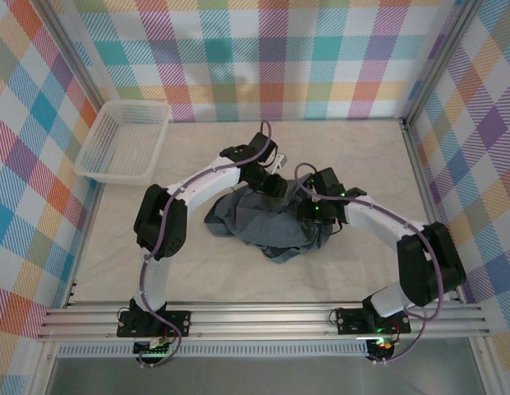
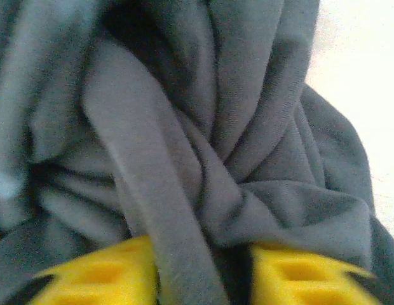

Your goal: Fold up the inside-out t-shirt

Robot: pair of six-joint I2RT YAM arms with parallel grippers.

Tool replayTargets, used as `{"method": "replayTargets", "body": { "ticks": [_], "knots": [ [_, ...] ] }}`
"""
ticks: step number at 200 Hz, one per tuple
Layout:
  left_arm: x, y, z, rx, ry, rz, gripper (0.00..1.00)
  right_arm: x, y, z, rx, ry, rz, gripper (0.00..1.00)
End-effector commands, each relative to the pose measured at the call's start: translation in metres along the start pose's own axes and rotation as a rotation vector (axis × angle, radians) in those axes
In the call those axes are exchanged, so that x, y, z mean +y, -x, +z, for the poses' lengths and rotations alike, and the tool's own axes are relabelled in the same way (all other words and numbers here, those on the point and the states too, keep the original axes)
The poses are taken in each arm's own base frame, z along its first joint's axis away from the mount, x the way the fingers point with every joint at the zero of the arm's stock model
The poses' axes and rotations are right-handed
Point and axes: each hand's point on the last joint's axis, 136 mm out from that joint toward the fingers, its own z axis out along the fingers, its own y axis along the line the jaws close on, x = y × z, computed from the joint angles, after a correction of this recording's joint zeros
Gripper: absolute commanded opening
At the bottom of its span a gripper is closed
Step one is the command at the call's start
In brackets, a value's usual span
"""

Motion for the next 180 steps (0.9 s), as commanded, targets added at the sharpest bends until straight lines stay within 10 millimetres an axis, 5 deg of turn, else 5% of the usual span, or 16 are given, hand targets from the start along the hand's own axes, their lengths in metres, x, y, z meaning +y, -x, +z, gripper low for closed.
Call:
{"method": "replayTargets", "body": {
  "ticks": [1, 16, 34, 72, 91, 102, 116, 132, 169, 180],
  "knots": [
    [-0.01, 0.002, 0.006, 0.015, -0.075, -0.028, 0.14, 0.016, 0.022, -0.015, -0.062, 0.05, -0.043, 0.06],
    [-0.011, 0.016, -0.007, -0.05, -0.163, -0.103, 0.0, 0.016, 0.025, -0.03, -0.103, 0.05, -0.054, 0.0],
    [-0.008, 0.035, -0.027, -0.152, -0.256, -0.193, 0.0, 0.023, 0.024, -0.053, -0.17, 0.107, -0.085, 0.0],
    [0.048, 0.035, -0.054, -0.226, -0.151, -0.295, 0.0, 0.011, -0.003, -0.094, -0.358, 0.186, -0.062, 0.0],
    [0.023, 0.031, -0.064, -0.227, -0.207, -0.21, 0.0, 0.006, -0.015, -0.106, -0.457, 0.246, -0.046, 0.0],
    [-0.009, 0.029, -0.069, -0.224, -0.274, -0.12, 0.16, 0.007, -0.02, -0.107, -0.469, 0.274, -0.05, 0.0],
    [-0.049, 0.02, -0.066, -0.197, -0.329, -0.003, 0.49, 0.012, -0.024, -0.106, -0.451, 0.304, -0.069, 0.0],
    [-0.057, 0.006, -0.045, -0.134, -0.244, 0.066, 0.71, 0.017, -0.023, -0.105, -0.431, 0.315, -0.082, 0.0],
    [-0.028, -0.002, 0.007, -0.05, -0.035, 0.021, 0.81, 0.033, -0.017, -0.108, -0.406, 0.369, -0.12, 0.0],
    [-0.026, -0.001, 0.017, -0.043, -0.033, -0.006, 0.71, 0.036, -0.015, -0.109, -0.401, 0.373, -0.125, 0.0]
  ]
}}
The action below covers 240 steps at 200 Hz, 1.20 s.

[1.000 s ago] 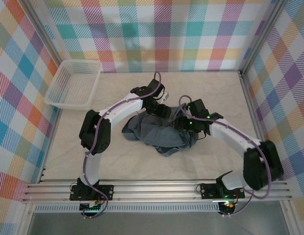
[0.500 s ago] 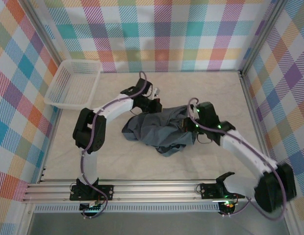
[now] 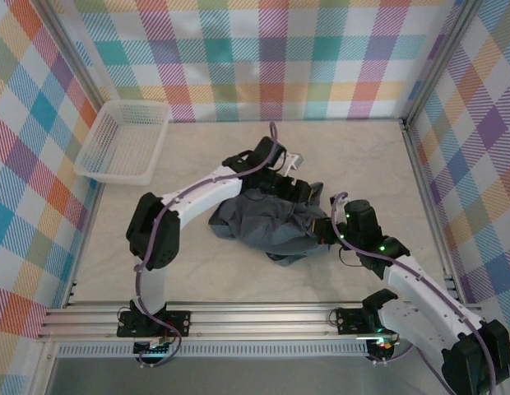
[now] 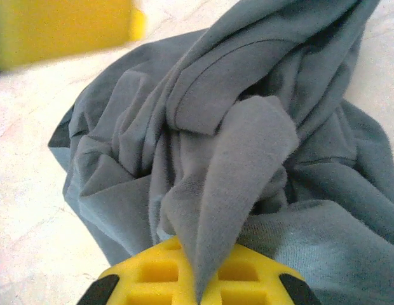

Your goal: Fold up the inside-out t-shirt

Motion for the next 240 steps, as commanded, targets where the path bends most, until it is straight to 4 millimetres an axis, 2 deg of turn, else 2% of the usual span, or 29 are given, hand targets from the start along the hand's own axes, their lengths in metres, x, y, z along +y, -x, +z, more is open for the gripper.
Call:
{"method": "replayTargets", "body": {
  "ticks": [1, 6, 19, 24, 36, 48, 64, 83, 89, 102, 115, 123, 132, 141, 144, 151, 163, 186, 209, 217, 227, 240],
  "knots": [
    [0.048, -0.011, 0.022, 0.059, 0.148, -0.067, 0.7, 0.026, 0.028, -0.006, -0.06, 0.094, -0.042, 0.0],
    [0.048, -0.011, 0.025, 0.059, 0.14, -0.081, 0.61, 0.026, 0.029, -0.006, -0.058, 0.088, -0.04, 0.0],
    [0.045, -0.008, 0.029, 0.046, 0.112, -0.115, 0.13, 0.023, 0.032, -0.007, -0.064, 0.062, -0.039, 0.0],
    [0.042, -0.005, 0.028, 0.036, 0.095, -0.125, 0.0, 0.019, 0.032, -0.008, -0.065, 0.043, -0.037, 0.0],
    [0.033, 0.007, 0.017, -0.01, 0.04, -0.156, 0.0, 0.005, 0.029, -0.01, -0.069, -0.031, -0.02, 0.0],
    [0.029, 0.026, -0.007, -0.089, -0.01, -0.209, 0.0, -0.011, 0.023, -0.013, -0.08, -0.108, 0.007, 0.0],
    [0.031, 0.063, -0.057, -0.246, -0.089, -0.295, 0.0, -0.03, 0.008, -0.016, -0.096, -0.16, 0.059, 0.0],
    [0.044, 0.097, -0.12, -0.427, -0.176, -0.402, 0.0, -0.03, -0.016, -0.01, -0.081, -0.088, 0.118, 0.0],
    [0.045, 0.103, -0.134, -0.457, -0.203, -0.416, 0.0, -0.03, -0.026, -0.005, -0.07, -0.059, 0.131, 0.0],
    [0.036, 0.11, -0.149, -0.461, -0.245, -0.391, 0.0, -0.036, -0.044, 0.004, -0.053, -0.04, 0.174, 0.0],
    [0.022, 0.106, -0.146, -0.397, -0.259, -0.342, 0.0, -0.038, -0.056, 0.011, -0.023, -0.016, 0.189, 0.0],
    [0.014, 0.101, -0.141, -0.362, -0.254, -0.308, 0.0, -0.035, -0.056, 0.012, -0.007, -0.006, 0.176, 0.0],
    [0.005, 0.097, -0.138, -0.341, -0.258, -0.273, 0.0, -0.027, -0.05, 0.01, 0.005, 0.009, 0.133, 0.09],
    [-0.004, 0.093, -0.135, -0.326, -0.271, -0.25, 0.0, -0.013, -0.035, 0.005, 0.004, 0.037, 0.065, 0.27],
    [-0.007, 0.092, -0.134, -0.322, -0.278, -0.243, 0.0, -0.006, -0.026, 0.002, 0.001, 0.051, 0.029, 0.37],
    [-0.014, 0.089, -0.132, -0.312, -0.291, -0.229, 0.0, 0.007, -0.01, -0.003, -0.014, 0.073, -0.034, 0.5],
    [-0.022, 0.086, -0.128, -0.298, -0.3, -0.207, 0.0, 0.026, 0.021, -0.01, -0.056, 0.101, -0.135, 0.6],
    [-0.022, 0.083, -0.124, -0.291, -0.277, -0.233, 0.0, 0.057, 0.07, -0.008, -0.11, 0.149, -0.273, 0.65],
    [-0.033, 0.086, -0.127, -0.299, -0.301, -0.232, 0.0, 0.073, 0.095, 0.019, -0.107, 0.197, -0.331, 0.67],
    [-0.037, 0.086, -0.128, -0.299, -0.302, -0.216, 0.0, 0.067, 0.103, 0.032, -0.108, 0.159, -0.331, 0.68],
    [-0.04, 0.086, -0.131, -0.304, -0.293, -0.195, 0.0, 0.05, 0.114, 0.047, -0.117, 0.058, -0.311, 0.67],
    [-0.036, 0.079, -0.131, -0.277, -0.257, -0.204, 0.0, 0.036, 0.122, 0.061, -0.114, -0.024, -0.301, 0.57]
  ]
}}
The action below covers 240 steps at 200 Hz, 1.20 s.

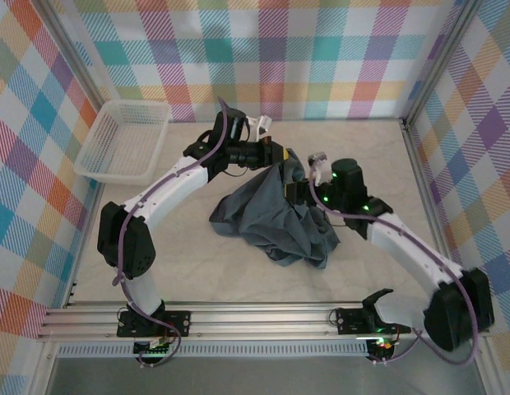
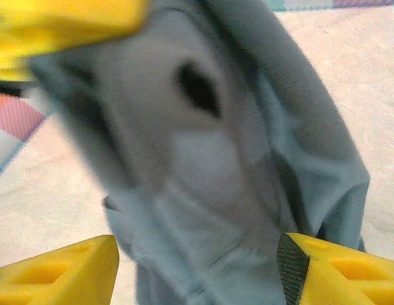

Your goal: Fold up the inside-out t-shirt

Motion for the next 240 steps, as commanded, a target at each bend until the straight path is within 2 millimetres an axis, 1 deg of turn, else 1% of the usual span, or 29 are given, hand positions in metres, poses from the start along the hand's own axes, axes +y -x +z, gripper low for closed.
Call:
{"method": "replayTargets", "body": {
  "ticks": [1, 9, 22, 30, 37, 49, 55, 64, 74, 85, 93, 104, 111, 123, 133, 135, 146, 159, 173, 191, 204, 212, 230, 240],
  "knots": [
    [-0.018, 0.003, -0.012, -0.004, 0.001, 0.054, 0.0, -0.027, 0.007, 0.022, 0.007, -0.124, -0.054, 0.56],
    [-0.018, 0.002, -0.013, -0.002, 0.009, 0.059, 0.0, -0.023, 0.006, 0.03, 0.036, -0.09, -0.069, 0.48],
    [-0.018, 0.002, -0.016, -0.004, 0.019, 0.067, 0.0, -0.007, 0.002, 0.035, 0.082, 0.007, -0.069, 0.24],
    [-0.012, 0.005, -0.019, -0.011, 0.05, 0.067, 0.0, 0.008, 0.001, 0.033, 0.106, 0.085, -0.066, 0.1],
    [0.0, 0.009, -0.022, -0.023, 0.109, 0.066, 0.0, 0.02, 0.003, 0.026, 0.118, 0.141, -0.052, 0.0],
    [0.034, 0.014, -0.03, -0.035, 0.253, 0.043, 0.0, 0.047, 0.013, 0.005, 0.111, 0.26, -0.025, 0.0],
    [0.057, 0.018, -0.035, -0.041, 0.353, 0.036, 0.02, 0.063, 0.021, -0.009, 0.095, 0.341, -0.008, 0.0],
    [0.089, 0.015, -0.044, -0.02, 0.503, 0.053, 0.02, 0.086, 0.033, -0.032, 0.063, 0.466, 0.014, 0.0],
    [0.112, 0.01, -0.046, 0.002, 0.585, 0.084, 0.04, 0.104, 0.044, -0.056, 0.031, 0.585, 0.039, 0.0],
    [0.125, 0.004, -0.044, 0.02, 0.604, 0.096, 0.11, 0.114, 0.053, -0.075, 0.0, 0.673, 0.075, 0.0],
    [0.128, 0.001, -0.042, 0.026, 0.591, 0.097, 0.16, 0.115, 0.059, -0.084, -0.023, 0.707, 0.103, 0.0],
    [0.128, -0.002, -0.042, 0.021, 0.579, 0.108, 0.24, 0.108, 0.065, -0.088, -0.041, 0.714, 0.148, 0.0],
    [0.129, -0.002, -0.045, 0.013, 0.589, 0.121, 0.31, 0.102, 0.066, -0.087, -0.042, 0.7, 0.171, 0.0],
    [0.129, -0.003, -0.057, 0.001, 0.63, 0.157, 0.45, 0.088, 0.064, -0.08, -0.036, 0.657, 0.201, 0.0],
    [0.128, -0.006, -0.068, -0.008, 0.654, 0.193, 0.52, 0.078, 0.062, -0.074, -0.027, 0.627, 0.226, 0.0],
    [0.129, -0.008, -0.069, -0.007, 0.657, 0.198, 0.53, 0.076, 0.061, -0.073, -0.025, 0.623, 0.231, 0.0],
    [0.118, -0.015, -0.079, -0.018, 0.624, 0.238, 0.56, 0.07, 0.06, -0.068, -0.015, 0.612, 0.244, 0.0],
    [0.098, -0.029, -0.083, -0.018, 0.53, 0.288, 0.58, 0.065, 0.059, -0.062, 0.003, 0.599, 0.25, 0.0],
    [0.076, -0.05, -0.082, -0.006, 0.431, 0.354, 0.59, 0.064, 0.059, -0.058, 0.029, 0.597, 0.254, 0.0],
    [0.062, -0.081, -0.072, 0.051, 0.409, 0.469, 0.62, 0.058, 0.059, -0.051, 0.052, 0.549, 0.268, 0.0],
    [0.069, -0.092, -0.062, 0.084, 0.507, 0.571, 0.64, 0.059, 0.061, -0.051, 0.062, 0.558, 0.26, 0.0],
    [0.078, -0.091, -0.056, 0.088, 0.588, 0.613, 0.66, 0.062, 0.062, -0.053, 0.062, 0.574, 0.256, 0.0],
    [0.096, -0.078, -0.041, 0.064, 0.705, 0.635, 0.69, 0.071, 0.066, -0.06, 0.064, 0.614, 0.241, 0.0],
    [0.103, -0.064, -0.037, 0.022, 0.761, 0.633, 0.69, 0.076, 0.066, -0.064, 0.069, 0.629, 0.233, 0.0]
  ]
}}
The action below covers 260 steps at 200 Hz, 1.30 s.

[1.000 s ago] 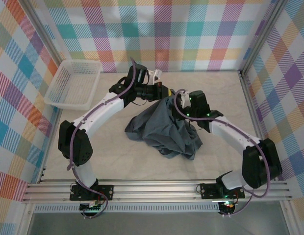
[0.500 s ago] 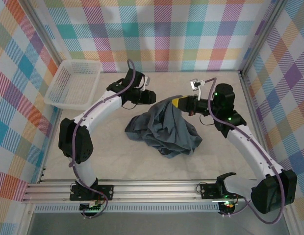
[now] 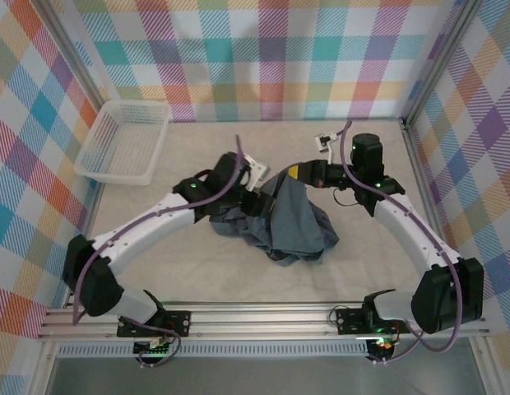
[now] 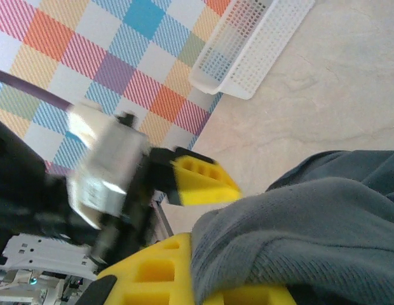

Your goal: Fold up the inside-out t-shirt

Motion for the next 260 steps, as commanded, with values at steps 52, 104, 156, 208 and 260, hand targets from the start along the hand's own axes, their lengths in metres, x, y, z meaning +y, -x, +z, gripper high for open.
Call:
{"method": "replayTargets", "body": {
  "ticks": [52, 104, 156, 208, 260],
  "knots": [
    [0.024, 0.044, 0.062, -0.059, 0.147, 0.035, 0.59, 0.041, -0.005, -0.012, 0.027, 0.073, -0.071, 0.0],
    [-0.039, 0.095, -0.022, -0.146, -0.582, -0.387, 0.0, -0.143, -0.023, -0.047, 0.008, -0.544, 0.219, 0.0],
    [-0.043, 0.078, -0.042, -0.015, -0.605, -0.512, 0.0, -0.158, -0.03, -0.014, 0.16, -0.388, 0.357, 0.34],
    [-0.022, 0.076, -0.011, 0.029, -0.55, -0.618, 0.0, -0.095, -0.028, -0.069, -0.118, -0.565, 0.26, 0.46],
    [-0.024, 0.084, -0.013, 0.029, -0.561, -0.6, 0.0, -0.068, -0.064, -0.008, -0.041, -0.432, 0.203, 0.66]
  ]
}}
